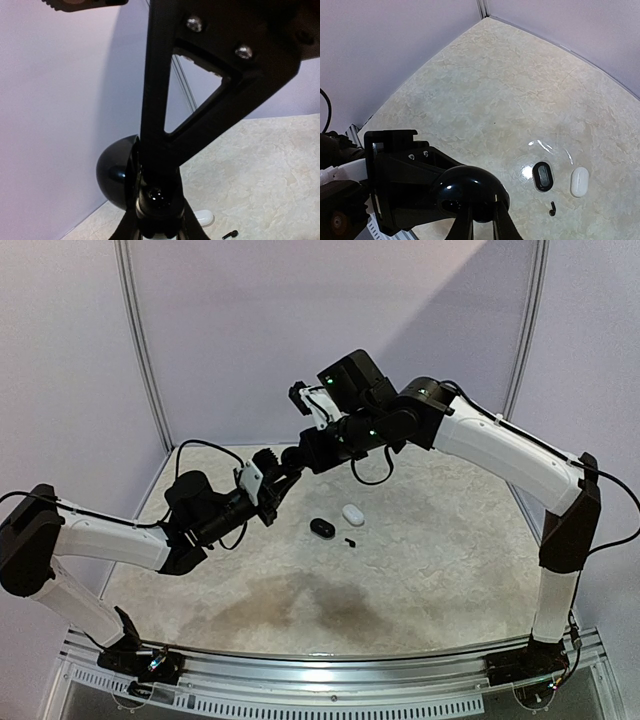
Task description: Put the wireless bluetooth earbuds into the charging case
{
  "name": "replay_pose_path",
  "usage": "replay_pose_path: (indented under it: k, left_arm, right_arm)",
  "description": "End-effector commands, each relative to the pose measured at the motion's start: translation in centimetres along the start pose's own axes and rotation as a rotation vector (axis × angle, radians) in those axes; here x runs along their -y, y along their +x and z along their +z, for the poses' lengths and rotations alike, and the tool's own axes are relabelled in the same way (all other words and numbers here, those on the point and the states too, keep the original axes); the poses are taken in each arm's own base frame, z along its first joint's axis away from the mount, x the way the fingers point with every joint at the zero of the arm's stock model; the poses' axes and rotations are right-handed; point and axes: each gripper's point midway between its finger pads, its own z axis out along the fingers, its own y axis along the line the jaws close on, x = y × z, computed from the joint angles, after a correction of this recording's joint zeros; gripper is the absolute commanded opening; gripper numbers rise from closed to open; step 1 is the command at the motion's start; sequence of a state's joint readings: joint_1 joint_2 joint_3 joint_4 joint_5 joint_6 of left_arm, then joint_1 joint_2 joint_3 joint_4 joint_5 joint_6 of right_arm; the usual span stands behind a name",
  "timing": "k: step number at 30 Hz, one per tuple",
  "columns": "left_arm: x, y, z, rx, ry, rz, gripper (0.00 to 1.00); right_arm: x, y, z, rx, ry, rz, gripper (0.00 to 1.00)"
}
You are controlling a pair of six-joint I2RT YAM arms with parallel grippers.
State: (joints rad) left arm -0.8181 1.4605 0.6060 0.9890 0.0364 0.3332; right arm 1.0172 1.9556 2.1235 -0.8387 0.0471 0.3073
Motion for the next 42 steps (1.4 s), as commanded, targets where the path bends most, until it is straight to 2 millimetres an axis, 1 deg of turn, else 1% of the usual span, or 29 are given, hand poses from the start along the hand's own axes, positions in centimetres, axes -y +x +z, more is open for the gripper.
replay_pose_path:
  k: [1, 6, 9, 10, 14, 19, 27, 29, 32, 34, 37, 38, 40, 42]
  left_arm:
    - [0.1, -1.4, 0.4, 0.05, 0.0, 0.011, 0.0]
    - [0.4, -1.2, 0.3, 0.046, 0.028, -0.019, 0.0]
    - [0.8, -1.0, 0.1, 0.045, 0.075, -0.078, 0.0]
    - [1.1, -0.9, 0.0, 0.044, 0.099, -0.096, 0.0]
    - [1.8, -1.0, -0.3, 0.045, 0.164, -0.154, 0.0]
    - [1.8, -0.8, -0.2, 0.04, 0.18, -0.156, 0.0]
    - [2.6, -0.6, -0.4, 0.024, 0.231, -0.165, 0.0]
    - [3.0, -0.5, -0.4, 0.022, 0.26, -0.175, 0.0]
    - [3.6, -0.8, -0.6, 0.026, 0.306, -0.198, 0.0]
    - [4.2, -1.0, -0.8, 0.036, 0.343, -0.201, 0.0]
    - [5.2, -1.6, -1.3, 0.054, 0.438, -0.197, 0.0]
    - [5.6, -1.7, -1.5, 0.06, 0.473, -0.195, 0.0]
    - [6.3, -2.1, -1.7, 0.069, 0.531, -0.192, 0.0]
    - [6.8, -2.3, -1.9, 0.074, 0.576, -0.182, 0.0]
  right_arm:
    - [-0.7, 0.9, 0.7, -0.038, -0.021, -0.022, 0.0]
    - [-1.0, 0.4, 0.4, 0.0, -0.044, -0.058, 0.0]
    - [-1.7, 0.0, -0.8, 0.045, -0.093, -0.086, 0.0]
    - [-1.8, -0.3, -1.5, 0.066, -0.1, -0.1, 0.0]
    - [-1.9, -0.7, -3.1, 0.102, -0.11, -0.136, 0.0]
    - [-1.6, -0.1, -3.5, 0.074, -0.101, -0.177, 0.0]
    - [-1.5, 0.2, -4.2, 0.069, -0.096, -0.244, 0.0]
    - [-1.5, 0.1, -4.7, 0.075, -0.096, -0.272, 0.0]
    - [-2.3, -0.2, -6.0, 0.098, -0.136, -0.347, 0.0]
    - [-3.4, -0.2, -7.2, 0.108, -0.201, -0.406, 0.0]
    - [-5.5, 0.4, -9.1, 0.136, -0.335, -0.535, 0.0]
    - [-5.9, 0.7, -9.5, 0.145, -0.362, -0.572, 0.0]
    - [-6.3, 1.1, -10.1, 0.161, -0.392, -0.659, 0.0]
    - [-6.5, 2.2, -10.2, 0.142, -0.419, -0.773, 0.0]
